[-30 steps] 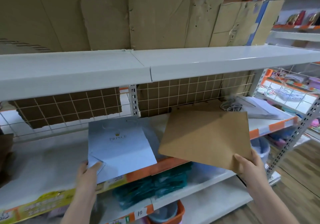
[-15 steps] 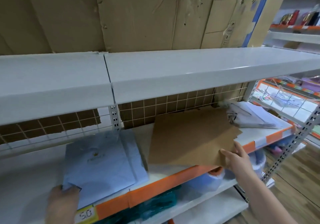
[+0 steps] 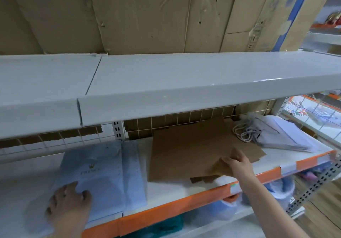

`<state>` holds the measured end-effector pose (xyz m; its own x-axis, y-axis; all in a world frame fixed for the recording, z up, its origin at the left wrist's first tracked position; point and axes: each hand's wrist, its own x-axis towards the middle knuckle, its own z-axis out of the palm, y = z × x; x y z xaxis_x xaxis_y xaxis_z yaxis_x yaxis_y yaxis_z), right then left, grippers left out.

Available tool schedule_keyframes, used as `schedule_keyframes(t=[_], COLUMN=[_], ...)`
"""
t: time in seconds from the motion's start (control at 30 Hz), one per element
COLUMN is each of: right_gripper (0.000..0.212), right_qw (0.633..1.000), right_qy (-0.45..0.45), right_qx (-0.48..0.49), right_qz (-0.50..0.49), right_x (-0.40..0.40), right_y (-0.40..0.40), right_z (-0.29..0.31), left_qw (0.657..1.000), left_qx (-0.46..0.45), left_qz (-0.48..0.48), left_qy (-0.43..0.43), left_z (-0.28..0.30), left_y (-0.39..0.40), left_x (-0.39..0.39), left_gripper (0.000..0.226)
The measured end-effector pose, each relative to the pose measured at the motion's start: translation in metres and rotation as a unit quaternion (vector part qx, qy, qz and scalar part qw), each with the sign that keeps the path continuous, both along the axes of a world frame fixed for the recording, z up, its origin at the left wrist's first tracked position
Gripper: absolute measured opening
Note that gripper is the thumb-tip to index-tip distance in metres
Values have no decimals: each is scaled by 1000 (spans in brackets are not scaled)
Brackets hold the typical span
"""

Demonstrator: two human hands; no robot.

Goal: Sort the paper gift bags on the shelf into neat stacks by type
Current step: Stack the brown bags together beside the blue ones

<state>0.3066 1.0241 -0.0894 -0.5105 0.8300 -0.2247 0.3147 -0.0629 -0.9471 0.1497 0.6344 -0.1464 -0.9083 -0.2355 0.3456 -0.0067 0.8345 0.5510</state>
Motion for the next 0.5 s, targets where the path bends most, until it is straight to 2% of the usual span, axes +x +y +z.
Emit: schedule_keyframes(t=[0.07, 0.2, 0.3, 0.4, 0.5], right_gripper=[62, 54, 49, 58, 44], right_qw=[999, 972, 925, 879, 831], right_qy=[-35, -145, -241, -312, -360], right_qx=[32, 173, 281, 345, 386], right_qz=[17, 63, 89, 104, 177], right_x=[-5, -10, -13, -15, -15], right_y=[10, 34, 48, 62, 73], right_z=[0, -1, 2, -2, -10], left_qw=[994, 986, 984, 970, 975], left_qx=[15, -6, -65, -105, -107], left_qz=[-47, -86, -102, -113, -108], left_qy=[-98, -140, -128, -186, -162], left_z=[16, 7, 5, 0, -5], left_y=[17, 37, 51, 61, 68], left_x=[10, 9, 18, 22, 28], left_gripper=[68, 74, 77, 92, 82])
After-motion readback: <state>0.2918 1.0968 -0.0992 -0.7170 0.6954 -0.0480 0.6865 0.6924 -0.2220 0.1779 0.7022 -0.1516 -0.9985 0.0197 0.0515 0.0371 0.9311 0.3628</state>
